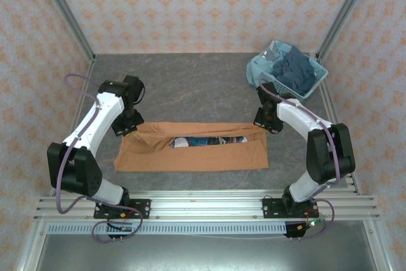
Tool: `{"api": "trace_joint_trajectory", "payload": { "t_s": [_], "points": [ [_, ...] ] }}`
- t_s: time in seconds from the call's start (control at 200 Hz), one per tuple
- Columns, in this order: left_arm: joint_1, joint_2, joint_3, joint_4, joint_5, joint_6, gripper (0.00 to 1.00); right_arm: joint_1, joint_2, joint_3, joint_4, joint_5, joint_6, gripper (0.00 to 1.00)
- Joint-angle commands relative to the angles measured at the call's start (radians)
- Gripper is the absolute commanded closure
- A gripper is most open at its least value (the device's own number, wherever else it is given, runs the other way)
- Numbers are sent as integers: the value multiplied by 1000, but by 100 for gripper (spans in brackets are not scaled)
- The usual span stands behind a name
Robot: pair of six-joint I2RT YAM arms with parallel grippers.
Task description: Fold and stack the t-shirts
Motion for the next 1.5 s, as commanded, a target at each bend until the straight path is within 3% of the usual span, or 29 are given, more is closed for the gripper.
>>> {"api": "trace_joint_trajectory", "payload": {
  "t_s": [0.0, 0.59, 0.926, 0.986, 1.076, 1.166, 1.491],
  "points": [
    [-7, -53, -62, -20, -3, -23, 100, 17, -46, -40, -32, 30, 20, 100],
    [-30, -118, -242, 26, 7, -101, 100, 32, -63, -77, -47, 35, 44, 100],
    [-78, -185, -365, 92, 107, -238, 100, 32, -34, -93, -52, 40, 45, 99],
    [-89, -182, -368, 101, 119, -250, 100, 31, -27, -97, -52, 39, 45, 94],
    [-103, -179, -366, 105, 132, -273, 100, 33, -16, -97, -57, 41, 48, 68],
    [-117, -188, -351, 99, 128, -302, 100, 31, -22, -94, -63, 42, 48, 55],
    [-177, -273, -378, 137, 190, -566, 100, 32, -77, -73, -83, 35, 18, 47]
  ]
}}
